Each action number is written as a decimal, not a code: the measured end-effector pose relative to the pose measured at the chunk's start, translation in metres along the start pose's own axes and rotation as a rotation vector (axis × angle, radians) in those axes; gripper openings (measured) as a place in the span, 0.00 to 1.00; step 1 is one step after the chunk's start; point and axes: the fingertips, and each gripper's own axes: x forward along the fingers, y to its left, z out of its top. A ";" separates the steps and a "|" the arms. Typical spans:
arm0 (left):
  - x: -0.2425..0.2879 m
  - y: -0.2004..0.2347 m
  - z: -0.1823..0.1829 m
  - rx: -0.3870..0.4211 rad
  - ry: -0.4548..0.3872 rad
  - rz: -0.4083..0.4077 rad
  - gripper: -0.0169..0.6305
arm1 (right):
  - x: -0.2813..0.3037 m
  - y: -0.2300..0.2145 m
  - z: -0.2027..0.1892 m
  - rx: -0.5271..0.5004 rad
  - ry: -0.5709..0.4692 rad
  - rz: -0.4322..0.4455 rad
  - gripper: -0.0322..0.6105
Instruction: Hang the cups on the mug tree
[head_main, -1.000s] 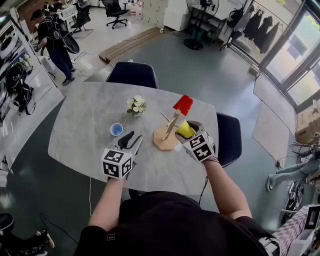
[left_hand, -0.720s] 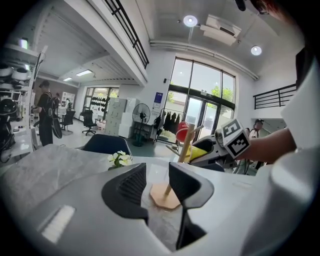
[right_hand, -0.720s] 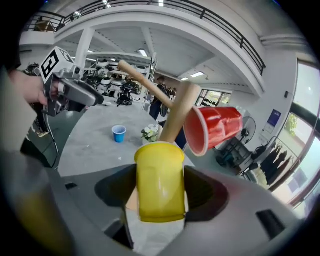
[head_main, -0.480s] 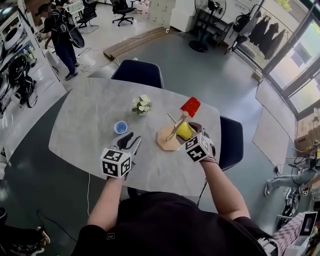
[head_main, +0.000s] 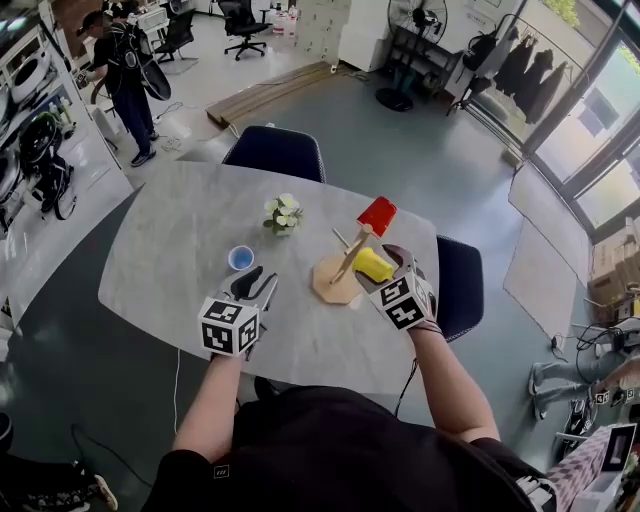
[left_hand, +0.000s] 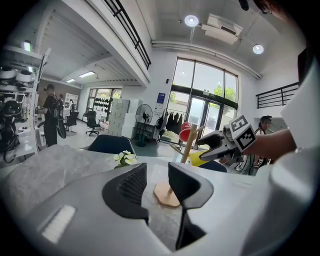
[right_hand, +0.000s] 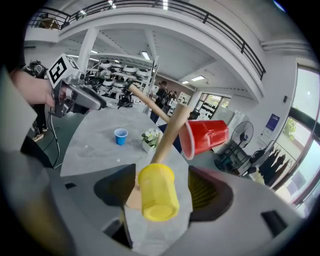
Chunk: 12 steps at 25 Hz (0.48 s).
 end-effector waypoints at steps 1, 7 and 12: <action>-0.001 0.002 0.004 0.016 -0.008 0.000 0.25 | -0.007 -0.001 0.003 0.016 -0.029 -0.007 0.52; -0.012 0.012 0.039 0.113 -0.071 0.013 0.25 | -0.060 -0.019 0.032 0.127 -0.275 -0.107 0.52; -0.030 0.026 0.057 0.146 -0.107 0.035 0.25 | -0.102 -0.021 0.074 0.280 -0.535 -0.191 0.18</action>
